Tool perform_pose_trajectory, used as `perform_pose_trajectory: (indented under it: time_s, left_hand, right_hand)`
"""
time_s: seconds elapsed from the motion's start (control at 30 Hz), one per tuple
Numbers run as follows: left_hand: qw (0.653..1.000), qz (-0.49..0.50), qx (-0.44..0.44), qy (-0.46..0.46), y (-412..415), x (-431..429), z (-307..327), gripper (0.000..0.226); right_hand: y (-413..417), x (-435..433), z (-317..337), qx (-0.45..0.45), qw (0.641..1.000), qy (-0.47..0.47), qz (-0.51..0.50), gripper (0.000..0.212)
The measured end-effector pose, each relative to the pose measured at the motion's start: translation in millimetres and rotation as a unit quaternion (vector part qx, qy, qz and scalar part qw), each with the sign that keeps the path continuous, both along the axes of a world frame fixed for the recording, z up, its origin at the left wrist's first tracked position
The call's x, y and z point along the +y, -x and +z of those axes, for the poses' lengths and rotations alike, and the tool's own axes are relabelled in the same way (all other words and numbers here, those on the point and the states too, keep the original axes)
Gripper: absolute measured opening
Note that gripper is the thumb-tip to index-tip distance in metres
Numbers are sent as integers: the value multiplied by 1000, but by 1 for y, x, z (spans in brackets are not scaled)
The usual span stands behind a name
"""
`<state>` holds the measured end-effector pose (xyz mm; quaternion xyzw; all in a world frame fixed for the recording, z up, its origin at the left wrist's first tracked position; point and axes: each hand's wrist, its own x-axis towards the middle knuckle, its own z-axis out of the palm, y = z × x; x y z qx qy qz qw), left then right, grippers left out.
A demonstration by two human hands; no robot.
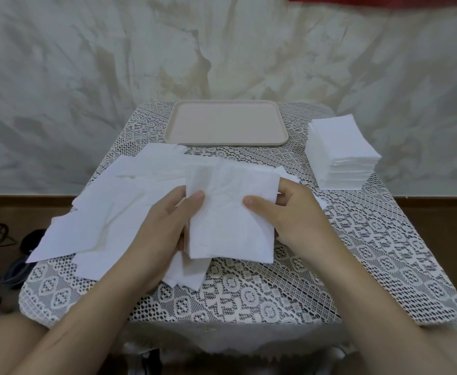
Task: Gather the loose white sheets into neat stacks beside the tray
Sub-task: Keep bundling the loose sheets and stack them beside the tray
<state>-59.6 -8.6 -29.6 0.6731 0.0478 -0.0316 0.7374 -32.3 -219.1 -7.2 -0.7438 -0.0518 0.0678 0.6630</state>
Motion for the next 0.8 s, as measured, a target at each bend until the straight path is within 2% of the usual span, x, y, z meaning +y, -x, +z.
perform_pose_trajectory:
  time_s: [0.17, 0.37, 0.8]
  left_hand:
    - [1000, -2, 7, 5, 1, -2, 3, 42]
    - [1000, -4, 11, 6, 2, -3, 5, 43]
    - [999, -30, 9, 26, 2, 1, 5, 47]
  right_hand:
    - [0, -6, 7, -44, 998, 25, -30, 10]
    - [4, -1, 6, -19, 999, 45, 1, 13]
    - [1, 14, 1, -1, 1000, 22, -13, 11]
